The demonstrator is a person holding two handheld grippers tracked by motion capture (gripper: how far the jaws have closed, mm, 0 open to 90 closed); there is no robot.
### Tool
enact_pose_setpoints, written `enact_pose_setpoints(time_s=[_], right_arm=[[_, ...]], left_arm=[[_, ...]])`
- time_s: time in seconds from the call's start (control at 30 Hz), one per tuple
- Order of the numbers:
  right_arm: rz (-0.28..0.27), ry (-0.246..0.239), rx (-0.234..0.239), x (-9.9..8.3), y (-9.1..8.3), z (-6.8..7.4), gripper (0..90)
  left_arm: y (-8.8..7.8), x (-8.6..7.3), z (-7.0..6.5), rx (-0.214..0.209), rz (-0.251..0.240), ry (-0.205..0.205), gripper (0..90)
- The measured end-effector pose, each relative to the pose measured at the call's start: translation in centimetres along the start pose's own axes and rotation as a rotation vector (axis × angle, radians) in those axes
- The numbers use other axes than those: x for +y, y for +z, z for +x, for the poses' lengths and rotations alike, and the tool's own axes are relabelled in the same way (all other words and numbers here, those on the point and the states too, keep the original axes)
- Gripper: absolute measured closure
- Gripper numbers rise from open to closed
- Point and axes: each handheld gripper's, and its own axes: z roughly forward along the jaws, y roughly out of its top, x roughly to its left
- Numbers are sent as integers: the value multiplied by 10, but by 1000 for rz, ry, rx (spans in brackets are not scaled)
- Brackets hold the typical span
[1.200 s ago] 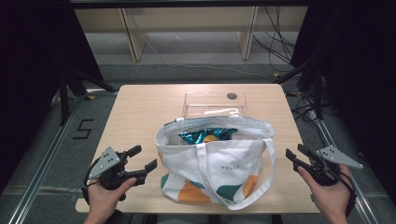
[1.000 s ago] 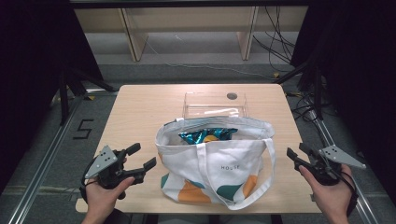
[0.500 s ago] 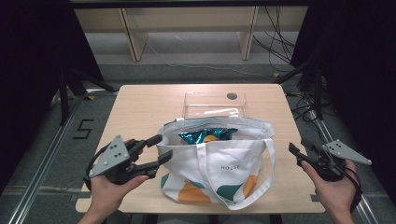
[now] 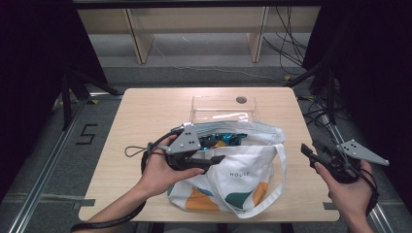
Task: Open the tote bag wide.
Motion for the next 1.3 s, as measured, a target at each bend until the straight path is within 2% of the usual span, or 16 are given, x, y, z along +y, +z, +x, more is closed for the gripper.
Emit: enact_pose_setpoints(time_s=[0.3, 0.53, 0.57, 0.6, 0.63, 0.67, 0.7, 0.73, 0.93, 1.0, 1.03, 1.07, 1.1, 1.13, 1.23, 1.3], right_arm=[[17, -6, 19, 5, 1, 2, 526], [17, -17, 27, 12, 6, 5, 517], [3, -32, 29, 13, 8, 4, 517], [16, -2, 33, 14, 7, 7, 517], [20, -11, 37, 14, 6, 8, 516], [14, -20, 33, 15, 6, 8, 516], [0, 1, 26, 15, 6, 10, 515], [1, -30, 39, 16, 6, 9, 515], [18, -15, 46, 20, 6, 12, 513], [8, -55, 40, 19, 8, 10, 511], [10, -44, 44, 19, 8, 11, 511], [13, -15, 47, 20, 7, 14, 511], [17, -20, 46, 20, 7, 14, 510], [16, -20, 46, 20, 7, 15, 511], [14, -58, 52, 20, 9, 13, 510], [28, -41, 53, 18, 10, 15, 509]], left_arm=[[22, 3, 7, -11, 102, 26, 609], [24, 6, 7, -19, 165, 75, 788], [23, 7, 6, -14, 163, 76, 801], [21, 8, 4, -16, 154, 89, 811], [20, 8, 3, -21, 147, 84, 819], [17, 8, 2, -29, 135, 73, 879], [15, 9, 0, -34, 113, 65, 880], [11, 10, -1, -43, 99, 71, 881], [4, 7, -9, -58, 91, 74, 885], [2, 9, -12, -69, 76, 83, 885], [1, 10, -15, -82, 74, 88, 885], [0, 11, -17, -97, 75, 106, 885], [0, 10, -20, -108, 77, 97, 885], [1, 9, -23, -120, 84, 118, 885], [7, 0, -31, -144, 111, 107, 884], [11, -7, -35, -166, 120, 101, 884]])
